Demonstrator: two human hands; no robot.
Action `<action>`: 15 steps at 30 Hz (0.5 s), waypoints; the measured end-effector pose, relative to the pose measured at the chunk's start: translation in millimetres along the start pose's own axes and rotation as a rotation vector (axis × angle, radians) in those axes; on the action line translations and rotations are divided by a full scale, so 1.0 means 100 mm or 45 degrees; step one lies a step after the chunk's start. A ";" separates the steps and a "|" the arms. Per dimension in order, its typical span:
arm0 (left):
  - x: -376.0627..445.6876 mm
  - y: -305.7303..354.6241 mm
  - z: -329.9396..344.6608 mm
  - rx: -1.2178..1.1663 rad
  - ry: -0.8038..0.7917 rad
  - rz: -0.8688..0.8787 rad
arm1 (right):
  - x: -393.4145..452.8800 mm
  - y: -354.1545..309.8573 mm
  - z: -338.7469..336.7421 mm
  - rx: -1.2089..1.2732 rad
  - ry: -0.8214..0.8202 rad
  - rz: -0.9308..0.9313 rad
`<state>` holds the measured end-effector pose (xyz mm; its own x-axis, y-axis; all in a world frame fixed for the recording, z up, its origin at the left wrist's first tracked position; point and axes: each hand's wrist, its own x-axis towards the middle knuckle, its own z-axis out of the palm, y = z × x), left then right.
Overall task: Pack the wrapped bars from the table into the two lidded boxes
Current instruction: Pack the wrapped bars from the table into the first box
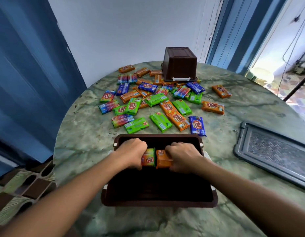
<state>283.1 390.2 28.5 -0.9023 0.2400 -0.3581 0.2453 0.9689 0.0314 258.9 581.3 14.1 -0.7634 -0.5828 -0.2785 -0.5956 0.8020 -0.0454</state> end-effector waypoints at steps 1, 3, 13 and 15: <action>0.04 0.02 0.09 0.018 -0.027 -0.004 | 0.05 -0.02 0.09 0.004 -0.018 0.015; 0.09 0.04 0.23 0.036 -0.056 -0.011 | 0.12 -0.05 0.22 0.006 -0.028 0.044; 0.22 0.12 0.56 0.180 -0.132 0.075 | 0.20 -0.18 0.58 -0.082 -0.192 0.124; 0.16 0.09 0.38 0.025 -0.125 0.100 | 0.15 -0.17 0.41 0.025 -0.147 0.115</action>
<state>284.8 400.7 -12.7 -0.8414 0.3070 -0.4447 0.3215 0.9458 0.0446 267.4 564.2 -28.3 -0.7793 -0.4899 -0.3908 -0.5199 0.8536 -0.0333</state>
